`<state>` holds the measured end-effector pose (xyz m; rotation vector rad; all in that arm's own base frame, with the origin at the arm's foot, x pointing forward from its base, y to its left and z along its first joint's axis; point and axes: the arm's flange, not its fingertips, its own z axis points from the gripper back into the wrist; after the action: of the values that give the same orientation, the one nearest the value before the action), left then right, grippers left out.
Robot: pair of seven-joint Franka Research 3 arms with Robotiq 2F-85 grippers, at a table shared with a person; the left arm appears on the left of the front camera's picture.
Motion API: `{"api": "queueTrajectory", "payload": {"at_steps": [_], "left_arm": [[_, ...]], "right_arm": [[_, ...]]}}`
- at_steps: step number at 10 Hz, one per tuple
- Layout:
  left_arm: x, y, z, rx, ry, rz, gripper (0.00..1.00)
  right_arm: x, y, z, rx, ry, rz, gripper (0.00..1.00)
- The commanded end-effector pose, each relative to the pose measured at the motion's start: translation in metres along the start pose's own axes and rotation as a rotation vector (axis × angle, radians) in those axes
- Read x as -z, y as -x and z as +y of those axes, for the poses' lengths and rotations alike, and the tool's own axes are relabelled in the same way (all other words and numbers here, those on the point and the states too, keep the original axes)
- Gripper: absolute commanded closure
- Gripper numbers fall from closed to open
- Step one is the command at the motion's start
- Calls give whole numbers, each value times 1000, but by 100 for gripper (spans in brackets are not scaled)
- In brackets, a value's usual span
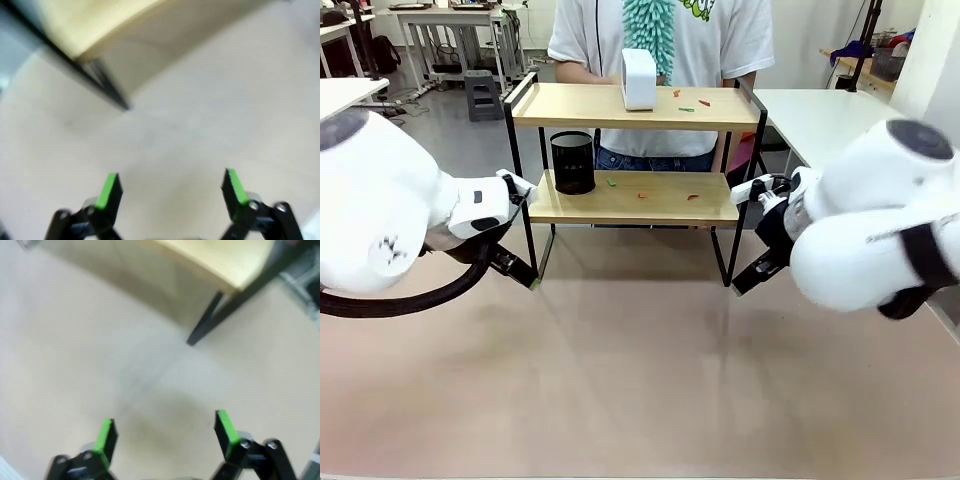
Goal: Clean the shelf.
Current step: Pick up the Duster from the human.
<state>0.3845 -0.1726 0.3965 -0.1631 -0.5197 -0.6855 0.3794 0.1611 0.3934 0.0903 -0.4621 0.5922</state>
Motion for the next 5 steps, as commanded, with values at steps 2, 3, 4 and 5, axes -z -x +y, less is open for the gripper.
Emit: {"api": "queueTrajectory", "payload": {"at_steps": [2, 3, 4, 5], "left_arm": [[-144, 72, 32, -182, 343, -101, 0], [-180, 110, 57, -284, 370, -250, 0], [-211, 163, 85, -439, 354, -431, 0], [-227, 216, 107, -584, 357, -602, 0]], "right_arm": [[-173, 77, -62, 459, -337, -152, 0], [-209, 124, -100, 616, -526, -298, 0], [-230, 189, -142, 792, -667, -501, 0], [-230, 246, -174, 943, -736, -648, 0]]}}
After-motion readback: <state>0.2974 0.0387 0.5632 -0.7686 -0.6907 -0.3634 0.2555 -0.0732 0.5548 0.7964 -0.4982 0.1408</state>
